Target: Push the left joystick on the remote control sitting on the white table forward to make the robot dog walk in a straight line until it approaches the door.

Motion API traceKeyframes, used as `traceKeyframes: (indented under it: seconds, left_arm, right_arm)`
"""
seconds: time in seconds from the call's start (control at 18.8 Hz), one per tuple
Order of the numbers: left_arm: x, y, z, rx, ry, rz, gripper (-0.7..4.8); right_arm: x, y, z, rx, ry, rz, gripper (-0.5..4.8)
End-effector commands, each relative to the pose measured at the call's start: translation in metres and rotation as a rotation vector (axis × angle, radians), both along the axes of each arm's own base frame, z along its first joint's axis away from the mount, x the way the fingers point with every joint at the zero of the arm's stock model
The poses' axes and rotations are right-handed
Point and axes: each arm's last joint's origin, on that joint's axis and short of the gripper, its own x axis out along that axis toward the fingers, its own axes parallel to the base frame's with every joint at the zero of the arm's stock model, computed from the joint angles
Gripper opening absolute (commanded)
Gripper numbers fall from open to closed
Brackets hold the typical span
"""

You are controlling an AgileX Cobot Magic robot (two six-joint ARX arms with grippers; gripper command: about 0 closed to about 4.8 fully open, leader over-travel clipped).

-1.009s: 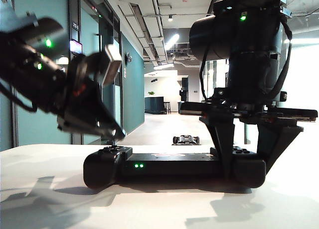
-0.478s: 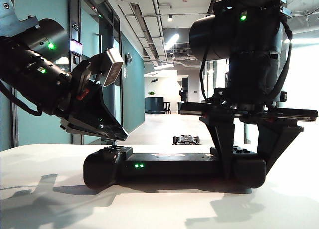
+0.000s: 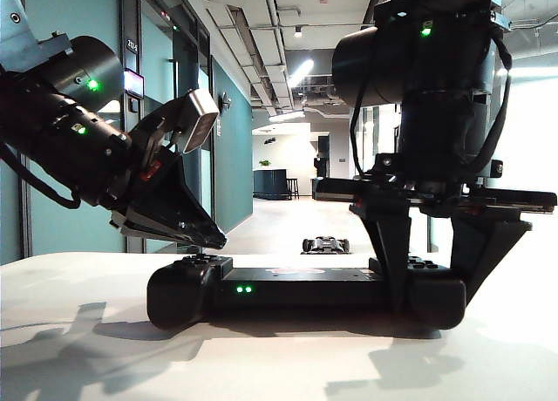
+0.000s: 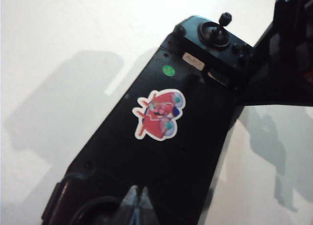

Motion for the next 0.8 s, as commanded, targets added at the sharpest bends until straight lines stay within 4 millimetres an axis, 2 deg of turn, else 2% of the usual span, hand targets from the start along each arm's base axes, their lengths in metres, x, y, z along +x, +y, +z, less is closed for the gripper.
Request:
traceKeyframes:
  seconds: [0.05, 0.8]
  left_arm:
    - [0.0026, -0.0006, 0.0034, -0.01, -0.04, 0.006, -0.05]
    - [0.0061, -0.0019, 0.0015, -0.009, -0.063, 0.021, -0.05]
  right_arm:
    - [-0.0016, -0.0008, 0.0008, 0.004, 0.018, 0.001, 1.98]
    - [-0.0016, -0.0008, 0.0008, 0.004, 0.018, 0.002, 1.98]
